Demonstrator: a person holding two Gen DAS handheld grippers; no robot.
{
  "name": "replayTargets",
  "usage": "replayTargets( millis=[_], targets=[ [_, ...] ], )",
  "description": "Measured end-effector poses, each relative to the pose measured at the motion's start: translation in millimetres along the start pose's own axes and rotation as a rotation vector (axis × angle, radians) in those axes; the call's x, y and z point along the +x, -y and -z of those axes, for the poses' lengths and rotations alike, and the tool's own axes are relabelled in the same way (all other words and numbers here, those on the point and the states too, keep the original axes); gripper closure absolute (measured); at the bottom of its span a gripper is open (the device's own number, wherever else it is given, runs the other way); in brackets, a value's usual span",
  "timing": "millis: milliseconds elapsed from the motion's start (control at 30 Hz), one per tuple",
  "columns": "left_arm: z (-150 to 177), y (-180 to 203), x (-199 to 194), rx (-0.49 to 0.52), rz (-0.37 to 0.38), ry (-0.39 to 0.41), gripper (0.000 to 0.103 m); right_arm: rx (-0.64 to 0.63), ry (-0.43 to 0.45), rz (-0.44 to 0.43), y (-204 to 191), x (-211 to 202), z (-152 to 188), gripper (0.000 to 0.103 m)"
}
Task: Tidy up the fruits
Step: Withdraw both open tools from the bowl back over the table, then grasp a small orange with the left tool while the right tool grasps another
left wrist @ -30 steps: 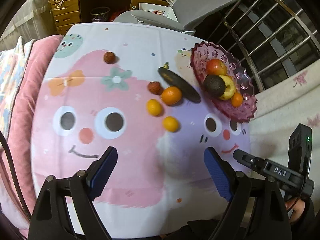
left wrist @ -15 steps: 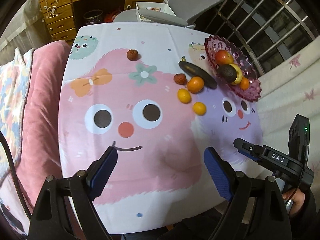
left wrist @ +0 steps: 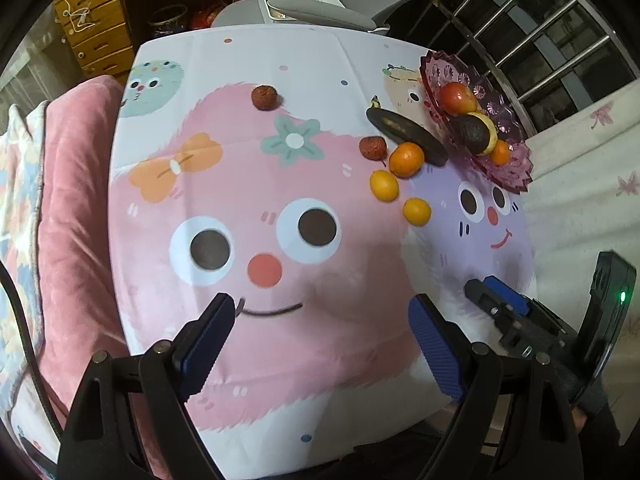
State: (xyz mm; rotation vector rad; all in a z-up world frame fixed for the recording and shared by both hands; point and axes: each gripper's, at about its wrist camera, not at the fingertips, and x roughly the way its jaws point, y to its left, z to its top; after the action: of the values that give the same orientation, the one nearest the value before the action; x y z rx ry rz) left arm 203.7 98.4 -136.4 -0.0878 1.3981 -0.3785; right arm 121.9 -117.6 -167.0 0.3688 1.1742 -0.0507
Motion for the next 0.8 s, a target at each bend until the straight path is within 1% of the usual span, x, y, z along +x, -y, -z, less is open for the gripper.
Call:
replayTargets(
  millis=[67, 167, 267, 333, 500, 633, 733, 800],
  targets=[
    [-9.7, 2.1, 7.8, -0.015, 0.002, -0.013, 0.015, -0.079, 0.027, 0.023, -5.1, 5.7, -6.1, 0.058],
    [-27.6, 7.7, 23.3, -0.036, 0.001, -0.037, 0.015, -0.188, 0.053, 0.032, -10.5, 14.7, -15.5, 0.058],
    [-42.6, 16.7, 40.6, -0.015, -0.006, -0.057, 0.015, -0.279, 0.071, 0.04, -14.4, 25.5, -21.4, 0.058],
    [-51.7, 21.5, 52.4, -0.011, -0.016, -0.073, 0.015, -0.325, 0.063, 0.04, -14.2, 35.4, -24.7, 0.058],
    [-71.4, 33.5, 85.3, -0.008, -0.024, -0.112, 0.015, -0.381, 0.044, 0.046, -7.9, 58.1, -30.3, 0.058],
    [-84.2, 47.0, 111.1, 0.021, -0.027, -0.138, 0.016, -0.42, 0.048, 0.023, -3.2, 68.1, -31.6, 0.058],
    [-89.7, 57.6, 125.0, 0.058, -0.036, -0.151, 0.017, -0.446, 0.032, 0.0, -0.9, 75.2, -33.1, 0.058],
    [-92.7, 63.8, 133.3, 0.079, -0.04, -0.157, 0.021, -0.452, 0.029, -0.023, -0.2, 79.0, -33.9, 0.058]
  ],
)
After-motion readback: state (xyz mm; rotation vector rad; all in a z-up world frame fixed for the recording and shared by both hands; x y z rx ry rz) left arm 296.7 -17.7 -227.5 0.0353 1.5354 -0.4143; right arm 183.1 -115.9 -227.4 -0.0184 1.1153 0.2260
